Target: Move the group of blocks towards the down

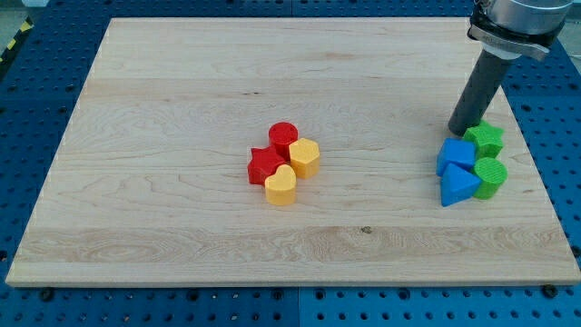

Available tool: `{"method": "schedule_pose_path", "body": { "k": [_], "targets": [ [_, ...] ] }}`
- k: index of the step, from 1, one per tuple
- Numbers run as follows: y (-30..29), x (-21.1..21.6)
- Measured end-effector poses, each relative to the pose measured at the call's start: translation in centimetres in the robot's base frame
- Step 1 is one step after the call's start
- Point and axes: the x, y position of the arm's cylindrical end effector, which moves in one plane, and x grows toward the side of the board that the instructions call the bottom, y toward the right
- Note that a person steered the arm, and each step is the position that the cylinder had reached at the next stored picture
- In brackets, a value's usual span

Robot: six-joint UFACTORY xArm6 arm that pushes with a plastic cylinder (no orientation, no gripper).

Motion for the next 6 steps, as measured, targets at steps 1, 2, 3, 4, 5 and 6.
{"method": "schedule_pose_path", "body": {
  "k": [1, 2, 3, 4, 5, 6],
  "targets": [
    [0.0, 1.5],
    [0.3, -1.7],
    [2.0, -2.5],
    [3.9, -0.8],
    [4.1, 0.4],
    [3.2, 1.8]
  ]
}}
